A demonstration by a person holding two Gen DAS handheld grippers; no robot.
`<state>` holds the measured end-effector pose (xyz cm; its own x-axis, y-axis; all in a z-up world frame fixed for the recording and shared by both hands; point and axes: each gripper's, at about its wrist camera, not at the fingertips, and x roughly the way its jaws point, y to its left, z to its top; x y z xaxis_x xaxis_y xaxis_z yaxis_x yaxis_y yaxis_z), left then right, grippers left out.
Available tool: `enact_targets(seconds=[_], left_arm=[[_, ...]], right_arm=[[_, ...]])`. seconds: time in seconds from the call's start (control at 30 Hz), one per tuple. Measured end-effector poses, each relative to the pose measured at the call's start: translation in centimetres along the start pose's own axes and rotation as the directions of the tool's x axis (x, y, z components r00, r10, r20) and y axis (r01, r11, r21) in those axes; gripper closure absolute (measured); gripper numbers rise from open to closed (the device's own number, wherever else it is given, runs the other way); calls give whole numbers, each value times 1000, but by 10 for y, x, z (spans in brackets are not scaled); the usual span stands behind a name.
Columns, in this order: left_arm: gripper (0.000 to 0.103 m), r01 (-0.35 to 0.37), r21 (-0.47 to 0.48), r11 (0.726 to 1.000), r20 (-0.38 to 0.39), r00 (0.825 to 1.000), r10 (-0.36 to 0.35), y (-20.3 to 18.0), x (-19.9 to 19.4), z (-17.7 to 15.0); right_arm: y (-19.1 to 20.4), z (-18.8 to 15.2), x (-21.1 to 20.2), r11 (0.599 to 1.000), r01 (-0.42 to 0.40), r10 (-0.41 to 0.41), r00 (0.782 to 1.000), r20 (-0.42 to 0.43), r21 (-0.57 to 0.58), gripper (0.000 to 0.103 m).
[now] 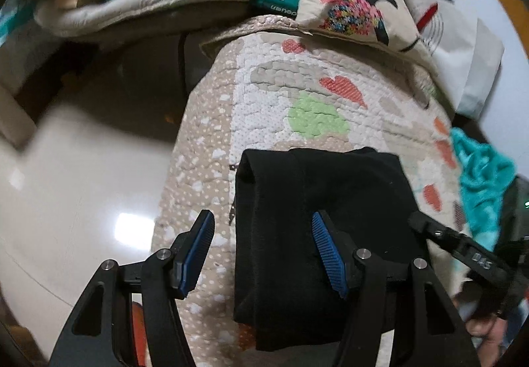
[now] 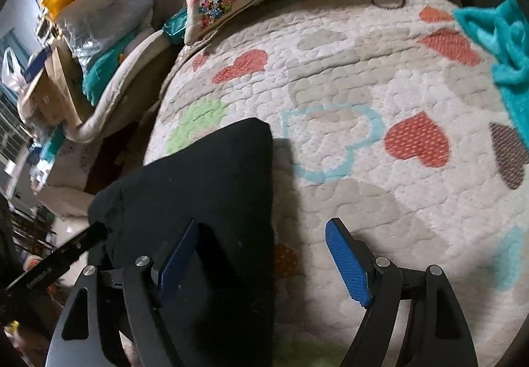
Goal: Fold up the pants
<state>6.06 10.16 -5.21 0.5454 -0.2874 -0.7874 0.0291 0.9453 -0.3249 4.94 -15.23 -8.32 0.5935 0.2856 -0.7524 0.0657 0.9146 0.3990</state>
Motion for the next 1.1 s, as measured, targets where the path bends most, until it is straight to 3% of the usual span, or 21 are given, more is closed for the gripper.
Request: enact_targets(seconds=[0.17, 0.33, 0.43, 0.47, 0.53, 0.63, 0.67, 0.7, 0.73, 0.77, 0.83, 0.93, 1.1], left_arm=[[42, 113, -120, 986, -27, 993, -117, 24, 6, -3], [37, 290, -255, 922, -100, 941, -323, 33, 33, -10], [31, 342, -327, 881, -131, 907, -400, 33, 52, -18], [26, 353, -338, 873, -118, 904, -411, 32, 54, -21], [17, 370, -306, 877, -97, 904, -416, 22, 52, -23], [15, 323, -145, 935, -142, 929, -343, -7, 49, -23], [25, 320, -111, 941, -146, 931, -334, -15, 47, -23], [36, 316, -87, 945, -151, 933, -326, -21, 45, -24], [42, 321, -72, 944, -154, 932, -329, -26, 44, -23], [50, 338, -73, 938, -158, 925, -345, -29, 43, -21], [52, 346, -88, 934, -149, 923, -356, -31, 41, -17], [53, 360, -102, 927, -139, 918, -371, -35, 39, -11], [53, 372, -117, 921, -136, 912, -386, -36, 44, -1]], right_arm=[[3, 3, 13, 999, -39, 40, 999, -23, 11, 19], [1, 3, 20, 996, -76, 78, 996, -48, 42, 19], [-5, 5, 26, 990, -114, 119, 991, -65, 77, 16], [-6, 6, 28, 989, -124, 129, 990, -65, 84, 16], [-6, 8, 31, 986, -143, 149, 987, -63, 88, 13], [-1, 14, 38, 984, -169, 173, 982, -80, 62, 12], [1, 15, 40, 982, -180, 184, 979, -90, 52, 14], [2, 17, 41, 979, -198, 202, 974, -102, 50, 26], [3, 17, 43, 978, -202, 207, 972, -114, 54, 36], [4, 18, 42, 979, -197, 202, 973, -115, 50, 39], [4, 19, 40, 979, -200, 204, 972, -115, 47, 56], [2, 22, 35, 976, -208, 213, 972, -99, 56, 67], [10, 29, 23, 983, -182, 182, 981, -69, 7, 71]])
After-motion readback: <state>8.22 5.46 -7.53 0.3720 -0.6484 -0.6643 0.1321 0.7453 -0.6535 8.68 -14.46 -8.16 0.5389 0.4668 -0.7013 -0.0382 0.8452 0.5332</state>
